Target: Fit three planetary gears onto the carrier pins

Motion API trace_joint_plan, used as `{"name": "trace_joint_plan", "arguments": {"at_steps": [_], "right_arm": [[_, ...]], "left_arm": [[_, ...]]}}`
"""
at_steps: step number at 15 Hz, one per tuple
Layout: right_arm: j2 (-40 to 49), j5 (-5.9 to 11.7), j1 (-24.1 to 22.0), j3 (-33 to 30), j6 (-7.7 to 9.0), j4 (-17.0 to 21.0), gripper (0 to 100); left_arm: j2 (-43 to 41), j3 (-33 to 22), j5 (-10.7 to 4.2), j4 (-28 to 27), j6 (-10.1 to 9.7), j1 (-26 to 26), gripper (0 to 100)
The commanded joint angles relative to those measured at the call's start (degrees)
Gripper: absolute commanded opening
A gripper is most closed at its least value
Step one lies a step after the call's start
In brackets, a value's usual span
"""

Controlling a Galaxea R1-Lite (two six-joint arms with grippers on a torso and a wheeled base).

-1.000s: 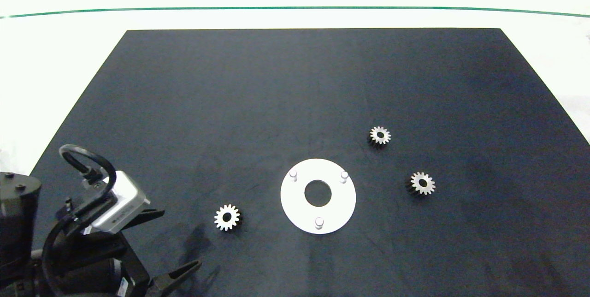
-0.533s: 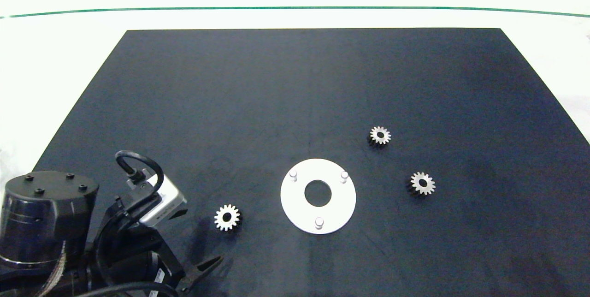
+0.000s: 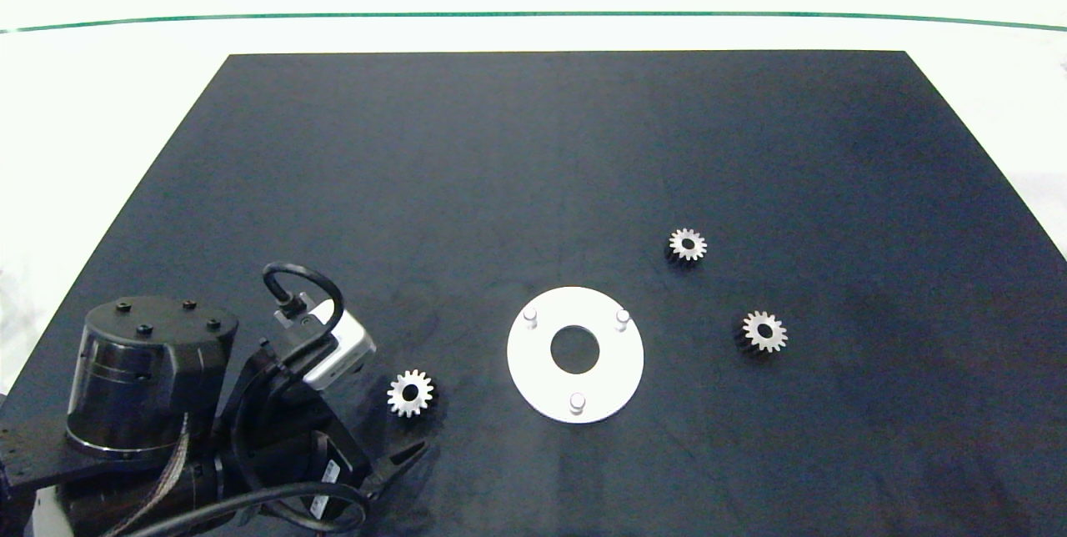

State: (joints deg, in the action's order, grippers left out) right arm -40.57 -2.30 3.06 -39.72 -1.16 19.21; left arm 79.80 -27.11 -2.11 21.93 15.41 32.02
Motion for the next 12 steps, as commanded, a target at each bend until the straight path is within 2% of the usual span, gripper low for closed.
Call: {"name": "trace_joint_plan", "arguments": {"at_steps": [1,3,12], "right_arm": [[0.05,0.02,0.02,-0.01,-0.07,0.12,100],[0.05,0.02,0.02,0.08,-0.07,0.12,100],[0.05,-0.07,0.02,0.17,-0.07,0.12,100]], "left_arm": [[1.76,-0.31,-0.26,0.66,0.15,0.76,100],[2.73,-0.13,-1.58,1.80,0.15,0.93,100],[5.63,-0.31,-1.93,4.00,0.15,1.37,100]]}}
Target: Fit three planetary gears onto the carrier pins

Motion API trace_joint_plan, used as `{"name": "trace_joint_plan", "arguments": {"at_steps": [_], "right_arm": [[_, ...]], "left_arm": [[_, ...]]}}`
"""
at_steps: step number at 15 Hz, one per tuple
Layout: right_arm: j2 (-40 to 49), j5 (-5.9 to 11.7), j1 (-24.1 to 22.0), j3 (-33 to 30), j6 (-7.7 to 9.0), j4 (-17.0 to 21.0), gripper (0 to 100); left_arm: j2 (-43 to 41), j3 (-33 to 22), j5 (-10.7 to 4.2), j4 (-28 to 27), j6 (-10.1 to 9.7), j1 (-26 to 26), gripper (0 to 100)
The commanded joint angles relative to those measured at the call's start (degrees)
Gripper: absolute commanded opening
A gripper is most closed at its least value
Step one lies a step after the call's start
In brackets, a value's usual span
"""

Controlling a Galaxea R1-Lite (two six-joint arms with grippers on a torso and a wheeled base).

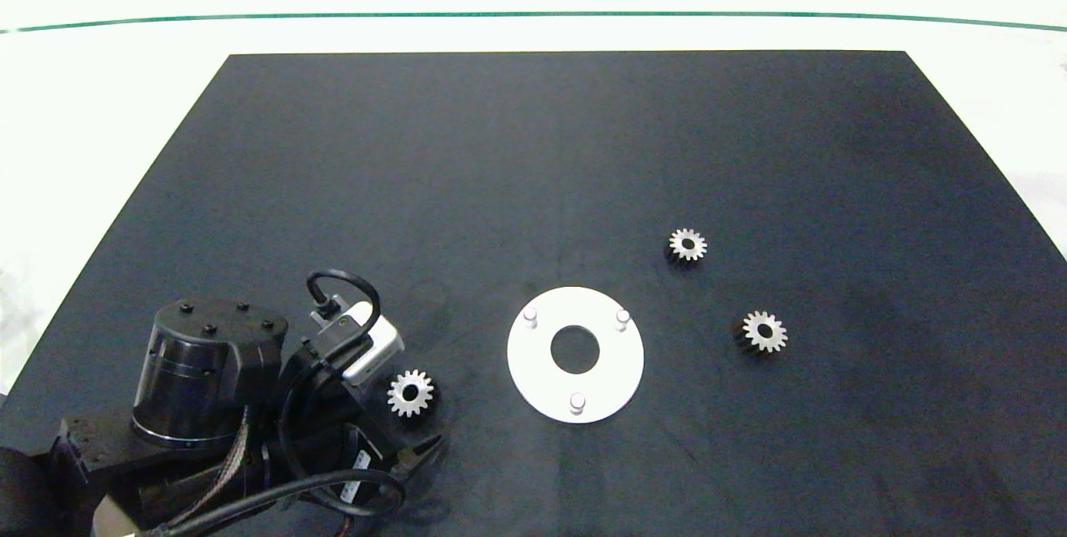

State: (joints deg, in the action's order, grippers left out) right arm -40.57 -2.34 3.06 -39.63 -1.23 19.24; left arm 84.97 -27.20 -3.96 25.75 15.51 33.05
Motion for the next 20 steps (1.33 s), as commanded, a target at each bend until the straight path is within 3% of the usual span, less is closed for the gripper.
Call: {"name": "trace_joint_plan", "arguments": {"at_steps": [1,5,20], "right_arm": [[0.05,-0.03,0.02,0.08,-0.09,0.10,100],[0.05,-0.03,0.02,0.08,-0.09,0.10,100],[0.05,-0.03,0.02,0.08,-0.09,0.10,100]], "left_arm": [[0.81,-0.31,-0.08,0.18,0.05,0.35,100],[2.39,-0.22,-1.66,2.29,-0.04,0.70,95],[2.92,-0.22,-2.01,2.99,-0.04,0.79,65]]}}
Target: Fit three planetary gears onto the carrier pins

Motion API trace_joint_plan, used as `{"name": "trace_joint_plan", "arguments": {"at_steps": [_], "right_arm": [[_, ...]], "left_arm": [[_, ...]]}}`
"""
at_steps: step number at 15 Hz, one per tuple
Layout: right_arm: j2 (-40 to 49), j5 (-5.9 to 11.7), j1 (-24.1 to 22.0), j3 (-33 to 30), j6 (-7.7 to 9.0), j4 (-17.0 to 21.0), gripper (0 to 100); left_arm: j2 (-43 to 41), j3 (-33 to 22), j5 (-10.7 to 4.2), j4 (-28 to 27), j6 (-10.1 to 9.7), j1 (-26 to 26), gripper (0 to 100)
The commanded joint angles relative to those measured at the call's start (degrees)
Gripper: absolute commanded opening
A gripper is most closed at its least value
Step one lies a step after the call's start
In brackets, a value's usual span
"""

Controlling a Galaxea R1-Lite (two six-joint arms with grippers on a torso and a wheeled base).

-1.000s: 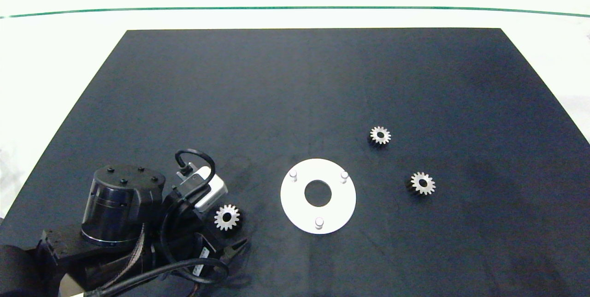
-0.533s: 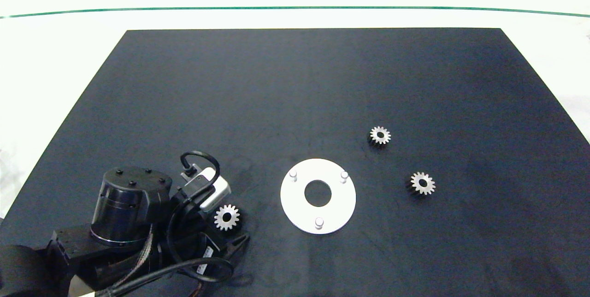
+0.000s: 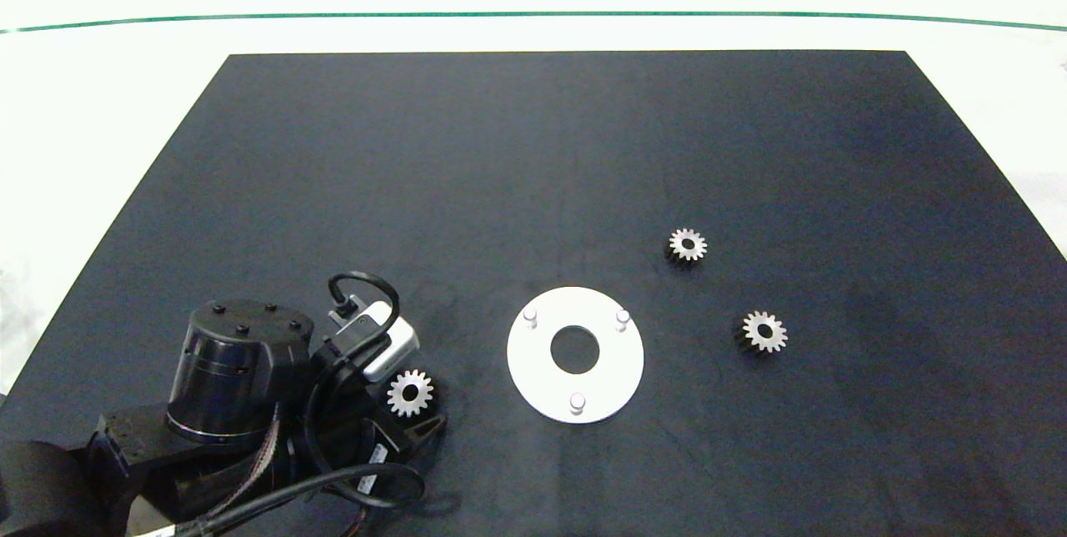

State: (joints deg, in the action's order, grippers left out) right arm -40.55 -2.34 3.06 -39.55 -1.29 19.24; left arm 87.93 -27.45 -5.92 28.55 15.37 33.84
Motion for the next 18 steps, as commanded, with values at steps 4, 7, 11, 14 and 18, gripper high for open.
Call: {"name": "trace_joint_plan", "arguments": {"at_steps": [4,7,11,14,18], "right_arm": [[0.03,-0.03,0.02,0.00,0.06,0.01,100],[0.03,-0.03,0.02,0.00,0.06,0.01,100],[0.12,-0.03,0.02,0.00,0.06,0.01,100],[0.12,-0.03,0.02,0.00,0.06,0.01,100],[0.03,-0.03,0.10,0.00,0.06,0.01,100]], "left_arm": [[-0.04,0.21,-0.05,0.19,0.01,0.52,57],[0.05,0.03,-0.05,0.19,-0.17,0.70,51],[0.58,0.03,-0.05,0.28,-0.26,0.70,42],[0.84,0.12,-0.05,0.28,-0.26,0.70,36],[0.84,0.38,-0.05,0.28,-0.17,0.61,29]]}}
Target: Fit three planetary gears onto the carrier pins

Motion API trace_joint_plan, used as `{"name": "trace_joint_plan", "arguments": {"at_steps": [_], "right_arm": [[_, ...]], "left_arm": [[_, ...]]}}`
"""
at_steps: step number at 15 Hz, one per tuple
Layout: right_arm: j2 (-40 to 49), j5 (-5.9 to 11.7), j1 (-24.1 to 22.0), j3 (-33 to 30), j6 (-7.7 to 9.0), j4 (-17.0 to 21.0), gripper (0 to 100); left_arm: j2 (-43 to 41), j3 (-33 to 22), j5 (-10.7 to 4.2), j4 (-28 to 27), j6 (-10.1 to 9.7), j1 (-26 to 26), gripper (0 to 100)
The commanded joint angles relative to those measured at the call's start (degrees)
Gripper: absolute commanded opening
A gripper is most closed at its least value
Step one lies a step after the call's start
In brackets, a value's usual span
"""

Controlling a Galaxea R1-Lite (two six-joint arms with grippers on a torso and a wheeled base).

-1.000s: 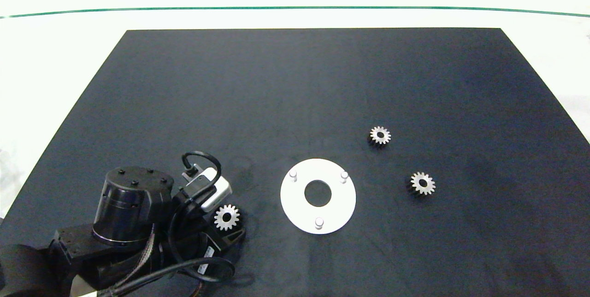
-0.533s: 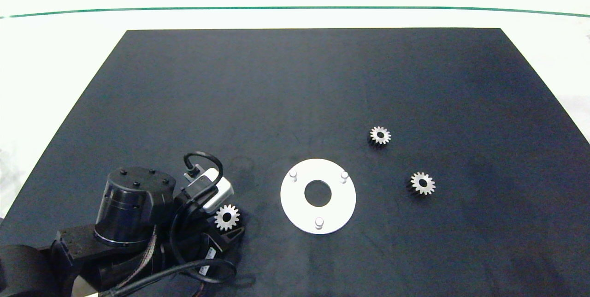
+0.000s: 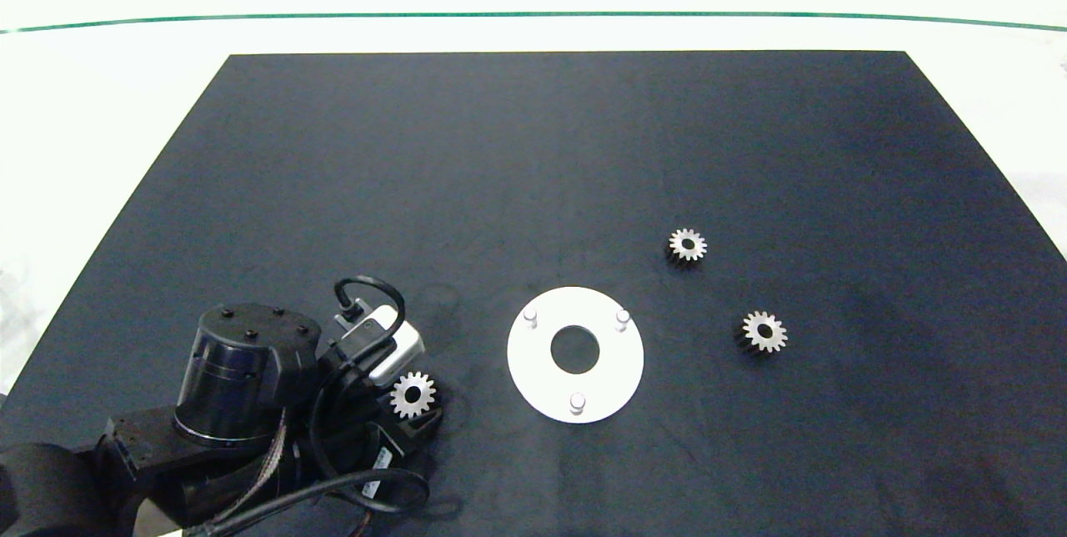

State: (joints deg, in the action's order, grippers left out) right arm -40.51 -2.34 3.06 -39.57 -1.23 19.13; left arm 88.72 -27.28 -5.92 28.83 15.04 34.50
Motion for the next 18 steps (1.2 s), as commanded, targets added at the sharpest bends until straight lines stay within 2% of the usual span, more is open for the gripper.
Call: {"name": "trace_joint_plan", "arguments": {"at_steps": [1,4,8,9,11,12,16,18], "right_arm": [[0.08,-0.03,0.02,0.02,0.00,0.12,100],[0.08,-0.03,0.10,0.02,0.00,0.12,100],[0.17,-0.03,0.02,0.02,0.00,0.12,100],[0.26,-0.03,0.02,0.02,0.00,0.12,100],[0.34,-0.03,0.02,-0.07,0.00,0.12,100],[0.34,-0.03,0.10,-0.07,0.00,0.12,100],[0.61,-0.21,0.10,-0.07,0.00,0.12,100],[1.05,-0.21,0.10,-0.07,0.00,0.12,100]], "left_arm": [[-0.04,0.30,-0.05,0.00,0.16,0.04,27],[-0.57,0.39,-0.05,-0.18,0.16,0.92,22],[-2.85,-1.37,-0.14,-0.35,0.25,2.94,22],[-3.12,-2.25,-0.49,-0.97,0.25,4.08,22],[-2.85,-4.36,-2.16,-2.82,0.43,5.67,22],[-2.77,-5.32,-2.25,-3.87,0.51,6.02,22],[-2.50,-12.09,-4.71,-10.81,0.60,9.89,22],[-1.71,-15.17,-4.89,-13.45,0.69,11.03,22]]}}
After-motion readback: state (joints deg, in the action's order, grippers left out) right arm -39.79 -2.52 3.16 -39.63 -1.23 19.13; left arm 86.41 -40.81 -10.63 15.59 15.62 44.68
